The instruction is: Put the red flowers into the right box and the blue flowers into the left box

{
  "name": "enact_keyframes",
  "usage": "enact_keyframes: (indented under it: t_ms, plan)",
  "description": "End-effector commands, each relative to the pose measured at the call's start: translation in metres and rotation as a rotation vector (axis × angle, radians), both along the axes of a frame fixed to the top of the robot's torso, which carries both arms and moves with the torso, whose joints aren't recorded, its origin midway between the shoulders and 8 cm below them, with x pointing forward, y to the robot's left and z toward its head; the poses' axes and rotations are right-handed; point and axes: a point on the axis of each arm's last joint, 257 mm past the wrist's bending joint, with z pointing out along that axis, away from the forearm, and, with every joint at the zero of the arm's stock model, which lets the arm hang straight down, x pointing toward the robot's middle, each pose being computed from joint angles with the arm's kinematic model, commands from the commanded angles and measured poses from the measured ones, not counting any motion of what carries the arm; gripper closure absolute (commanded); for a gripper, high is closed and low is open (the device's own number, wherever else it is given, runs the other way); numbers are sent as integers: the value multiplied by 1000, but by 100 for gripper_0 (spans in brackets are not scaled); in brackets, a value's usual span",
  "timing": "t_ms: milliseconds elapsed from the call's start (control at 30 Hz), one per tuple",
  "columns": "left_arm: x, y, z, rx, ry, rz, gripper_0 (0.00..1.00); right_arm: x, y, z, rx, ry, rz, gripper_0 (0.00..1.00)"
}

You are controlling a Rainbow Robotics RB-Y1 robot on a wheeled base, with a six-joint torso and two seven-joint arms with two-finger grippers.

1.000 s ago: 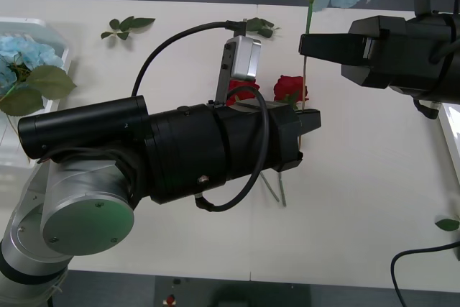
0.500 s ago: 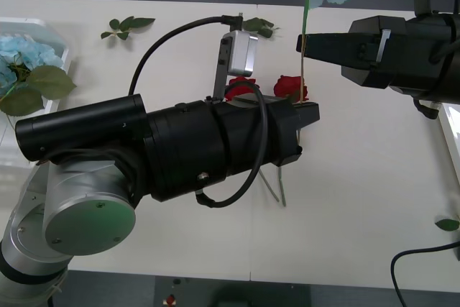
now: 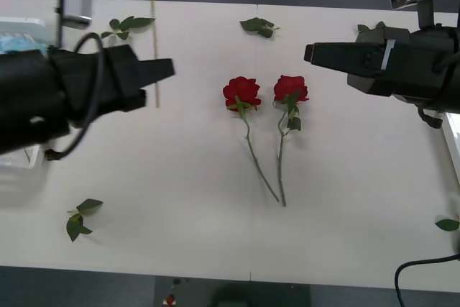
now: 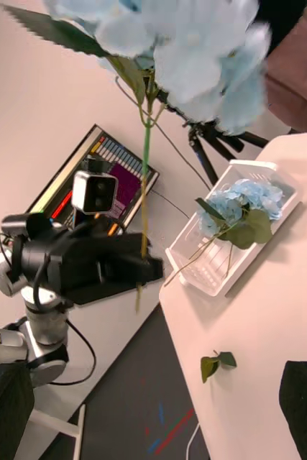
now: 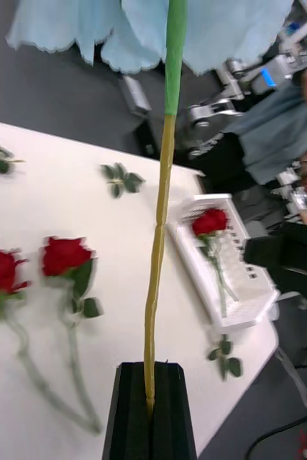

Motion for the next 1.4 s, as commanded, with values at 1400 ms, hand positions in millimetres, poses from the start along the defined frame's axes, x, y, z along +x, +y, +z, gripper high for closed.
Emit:
enact_keyframes:
  t_ms: [1400]
  plan:
    - [-20,490,-209,723,462,680,100,114,-98,-217,-953,314,-798,0]
